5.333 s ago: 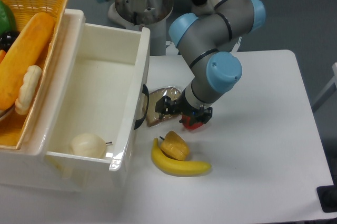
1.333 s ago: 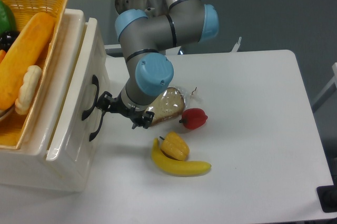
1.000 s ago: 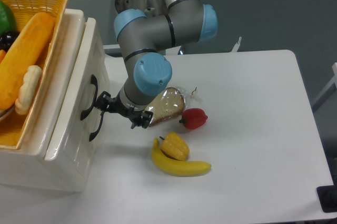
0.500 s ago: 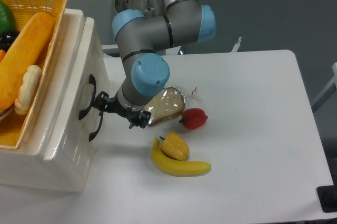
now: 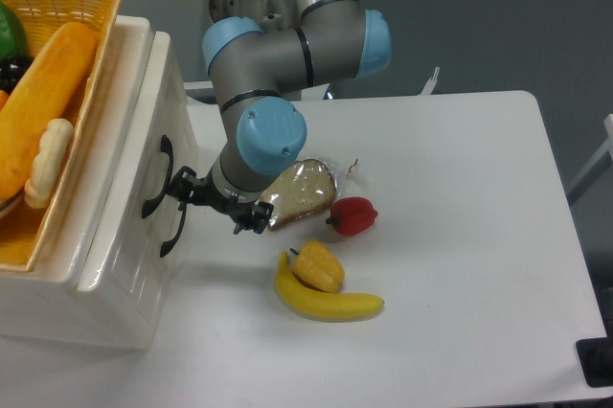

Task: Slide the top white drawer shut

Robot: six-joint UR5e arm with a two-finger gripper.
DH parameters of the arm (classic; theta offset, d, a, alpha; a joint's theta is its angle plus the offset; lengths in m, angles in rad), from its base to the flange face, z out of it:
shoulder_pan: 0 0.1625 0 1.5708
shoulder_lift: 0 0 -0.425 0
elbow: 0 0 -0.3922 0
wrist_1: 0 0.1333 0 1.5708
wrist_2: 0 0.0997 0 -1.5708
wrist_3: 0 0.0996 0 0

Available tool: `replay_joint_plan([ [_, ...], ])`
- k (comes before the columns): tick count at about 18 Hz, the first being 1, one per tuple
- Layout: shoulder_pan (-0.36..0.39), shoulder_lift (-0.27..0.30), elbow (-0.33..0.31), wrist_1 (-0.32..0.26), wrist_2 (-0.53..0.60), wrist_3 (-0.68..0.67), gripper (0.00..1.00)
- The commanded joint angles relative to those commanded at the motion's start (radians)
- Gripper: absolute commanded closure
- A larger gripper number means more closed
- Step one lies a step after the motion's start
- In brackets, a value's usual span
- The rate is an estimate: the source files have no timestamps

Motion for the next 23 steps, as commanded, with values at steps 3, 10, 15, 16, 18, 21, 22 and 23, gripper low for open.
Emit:
replay_joint_plan([
  [3, 0.04, 0.003, 0.021, 0.002, 0.04, 0.005, 0.0],
  [10, 0.17, 0.006, 0.083, 0.005, 0.164, 0.109, 0.0],
  [15, 0.279, 0.026, 0.1, 0.003, 0.242, 0.303, 0.0],
  [16, 0.297, 0.032, 0.1, 0.005, 0.261, 0.349, 0.0],
  [18, 0.321, 0.044, 0.101, 0.011, 0.291, 0.464, 0.0],
  [21, 0.354, 0.051, 0.103, 0.014, 0.307, 0.567, 0.0],
  [22, 0.37, 0.052, 0.104, 0.014, 0.308, 0.58, 0.0],
  [23, 0.391, 0.058, 0.107, 0.014, 0.31, 0.603, 0.0],
])
